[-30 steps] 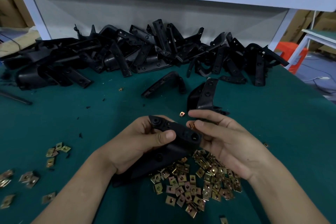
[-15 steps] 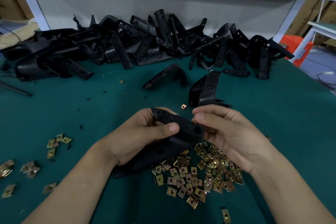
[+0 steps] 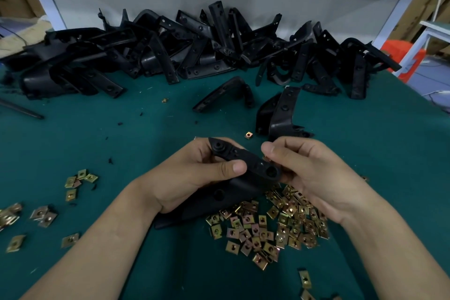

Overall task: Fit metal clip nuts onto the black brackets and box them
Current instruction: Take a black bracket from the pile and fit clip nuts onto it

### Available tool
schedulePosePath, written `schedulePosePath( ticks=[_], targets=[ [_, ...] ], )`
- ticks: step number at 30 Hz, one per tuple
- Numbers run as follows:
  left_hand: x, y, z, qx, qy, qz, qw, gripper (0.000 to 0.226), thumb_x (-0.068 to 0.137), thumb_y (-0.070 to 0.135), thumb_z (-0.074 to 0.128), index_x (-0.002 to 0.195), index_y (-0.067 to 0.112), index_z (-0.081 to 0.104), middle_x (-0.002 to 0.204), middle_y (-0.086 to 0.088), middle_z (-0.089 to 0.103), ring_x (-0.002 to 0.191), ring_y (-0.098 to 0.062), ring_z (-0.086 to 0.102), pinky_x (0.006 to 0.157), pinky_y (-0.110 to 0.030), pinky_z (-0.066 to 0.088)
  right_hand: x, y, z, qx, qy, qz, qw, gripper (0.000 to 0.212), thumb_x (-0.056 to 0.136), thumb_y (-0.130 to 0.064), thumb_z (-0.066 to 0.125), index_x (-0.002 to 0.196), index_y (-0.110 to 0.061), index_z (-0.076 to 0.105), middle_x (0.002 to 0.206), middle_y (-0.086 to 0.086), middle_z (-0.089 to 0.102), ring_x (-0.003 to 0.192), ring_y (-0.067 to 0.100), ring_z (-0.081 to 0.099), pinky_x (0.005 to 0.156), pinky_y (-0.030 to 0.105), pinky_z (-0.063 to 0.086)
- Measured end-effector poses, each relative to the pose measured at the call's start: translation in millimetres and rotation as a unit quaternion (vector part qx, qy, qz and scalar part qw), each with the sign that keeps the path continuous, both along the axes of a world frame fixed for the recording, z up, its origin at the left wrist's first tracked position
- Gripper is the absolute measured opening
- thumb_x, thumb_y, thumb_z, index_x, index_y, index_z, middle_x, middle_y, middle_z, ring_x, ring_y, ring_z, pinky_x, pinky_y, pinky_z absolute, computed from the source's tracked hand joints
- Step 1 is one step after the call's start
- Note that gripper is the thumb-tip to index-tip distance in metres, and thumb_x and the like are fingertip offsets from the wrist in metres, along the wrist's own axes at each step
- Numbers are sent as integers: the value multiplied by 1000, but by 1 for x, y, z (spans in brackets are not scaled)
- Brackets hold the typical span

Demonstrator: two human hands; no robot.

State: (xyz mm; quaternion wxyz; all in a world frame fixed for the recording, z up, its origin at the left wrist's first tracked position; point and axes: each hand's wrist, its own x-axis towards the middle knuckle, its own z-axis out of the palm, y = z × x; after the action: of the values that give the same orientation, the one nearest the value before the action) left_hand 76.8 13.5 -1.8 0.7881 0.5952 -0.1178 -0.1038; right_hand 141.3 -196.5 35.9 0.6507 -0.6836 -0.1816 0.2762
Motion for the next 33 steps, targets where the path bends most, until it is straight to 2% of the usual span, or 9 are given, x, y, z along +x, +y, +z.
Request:
schedulePosePath(
  ticks=[8,14,20,23,26,28,30,32,33],
  targets=[
    [0,-2,-2,9,1,-3,1000,6,91,15,71,97,14,72,93,-5,72,87,-17,68,83,-27,55,-2,3,0,-4,1,7,1000,26,65,-41,78,56,-21,64,63,0,60,63,11,55,62,21,49],
    [0,-3,-3,6,-3,17,1000,9,90,12,73,100,12,72,96,-10,71,91,-21,68,85,-29,55,-2,4,-2,-3,-34,-22,999,34,64,-43,78,51,-20,57,59,3,51,61,15,45,66,34,36],
    [1,-4,-4,13,-5,52,999,23,84,18,75,106,19,73,107,-14,70,100,-27,66,94,-35,54,-1,3,-5,-5,-169,-34,985,45,85,-33,73,57,-5,51,60,13,39,60,18,36,57,25,31],
    [2,-4,-5,20,-5,59,998,19,87,13,76,104,20,73,103,-11,71,96,-23,67,89,-30,56,-2,6,-8,-25,-174,-27,984,42,82,-33,70,54,-10,49,61,16,36,60,16,35,58,27,30],
    [2,-4,-5,17,-8,66,998,22,82,20,76,104,19,72,102,-12,72,95,-22,67,89,-30,56,-3,9,-10,-17,-168,-14,986,42,83,-32,69,54,-12,46,58,7,37,58,12,35,57,24,30],
    [2,-3,-5,11,-8,64,998,23,81,21,76,103,18,72,101,-12,72,94,-22,68,87,-30,56,-4,6,-9,-22,-213,3,977,44,89,-32,68,58,-7,49,59,9,38,57,12,35,56,24,30],
    [2,-2,-5,-1,-2,63,998,21,82,20,74,102,15,72,98,-11,71,91,-21,68,83,-28,57,-3,2,-8,-53,-269,23,961,44,100,-38,56,66,-10,60,59,6,49,56,13,41,56,23,33],
    [3,0,-5,-14,5,76,997,19,83,21,73,100,14,71,98,-11,72,90,-21,70,83,-29,57,2,-4,-5,-96,-269,18,958,52,100,-54,36,84,-28,77,67,-8,65,59,4,53,58,16,40],
    [3,2,-5,-20,6,91,996,20,83,23,72,101,14,71,99,-11,72,91,-22,70,84,-29,58,6,-8,-3,-111,-253,-6,961,53,96,-61,31,88,-39,79,72,-12,68,61,0,55,58,12,40]
  ],
)
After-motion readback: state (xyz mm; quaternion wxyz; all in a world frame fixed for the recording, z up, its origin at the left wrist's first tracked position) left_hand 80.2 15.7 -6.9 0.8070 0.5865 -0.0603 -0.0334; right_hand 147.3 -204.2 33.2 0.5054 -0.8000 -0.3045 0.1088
